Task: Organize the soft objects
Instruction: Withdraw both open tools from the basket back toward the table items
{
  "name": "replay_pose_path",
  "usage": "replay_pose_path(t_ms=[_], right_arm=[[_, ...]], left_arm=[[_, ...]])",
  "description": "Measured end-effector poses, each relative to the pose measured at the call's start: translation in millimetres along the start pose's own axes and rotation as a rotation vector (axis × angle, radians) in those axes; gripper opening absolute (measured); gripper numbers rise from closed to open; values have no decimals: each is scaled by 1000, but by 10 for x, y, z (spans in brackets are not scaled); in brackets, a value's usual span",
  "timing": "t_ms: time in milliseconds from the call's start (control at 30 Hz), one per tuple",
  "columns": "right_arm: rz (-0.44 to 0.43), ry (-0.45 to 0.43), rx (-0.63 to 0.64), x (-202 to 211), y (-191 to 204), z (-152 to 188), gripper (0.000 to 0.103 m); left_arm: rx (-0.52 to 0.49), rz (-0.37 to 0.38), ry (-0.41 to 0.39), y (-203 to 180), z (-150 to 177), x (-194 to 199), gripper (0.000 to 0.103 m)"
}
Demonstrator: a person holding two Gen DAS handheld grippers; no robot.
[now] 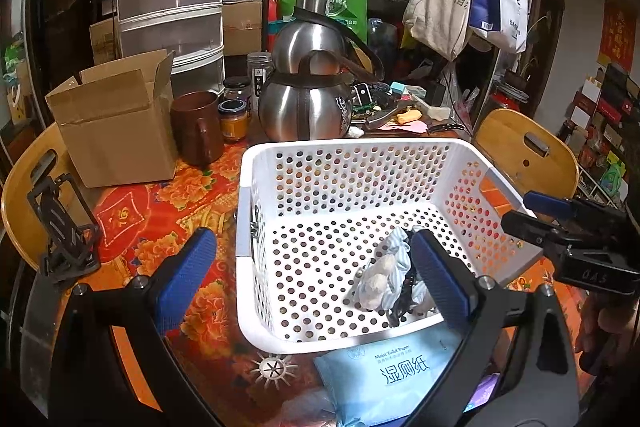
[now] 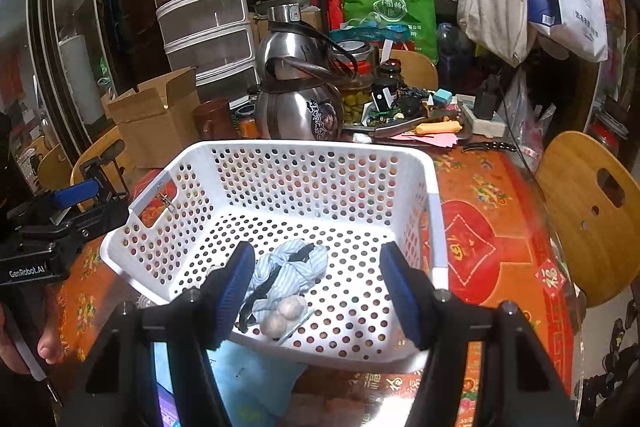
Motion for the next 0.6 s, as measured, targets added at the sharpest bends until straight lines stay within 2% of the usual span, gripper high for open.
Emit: replay_pose_path(t_ms=[167,267,300,367,400,500,600], right_arm=[[5,-1,-2,50,-6,27,65],[2,-5,-12,236,-18,198,65],[-4,-12,-10,309,-21,275,65],[3,-14,-7,436,-52,466,76],[14,-11,-4,501,-85,612,78],[13,7,1,612,-162,1035,79],[10,30,-45,664,-265,1382,79]], left_arm=[[-10,21,2,-29,84,120,97],[-23,18,12,1,310,340,97],[-20,13,26,28,420,399,97],[-12,-8,75,104,716,520,97],[-15,-13,89,128,847,573,97],[-17,-39,131,207,1277,684,97],[13,-20,162,239,1621,705,97]])
Point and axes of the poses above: each gripper's, at about its wrist camera, not at the fingertips, and x roughly against the way its jaws point, y to its left, z to its underside, the point moved 9 cm from there along -x, roughly the way its jaws point, and after that the axes turned 8 degrees about -x, right-handed, at the moved point
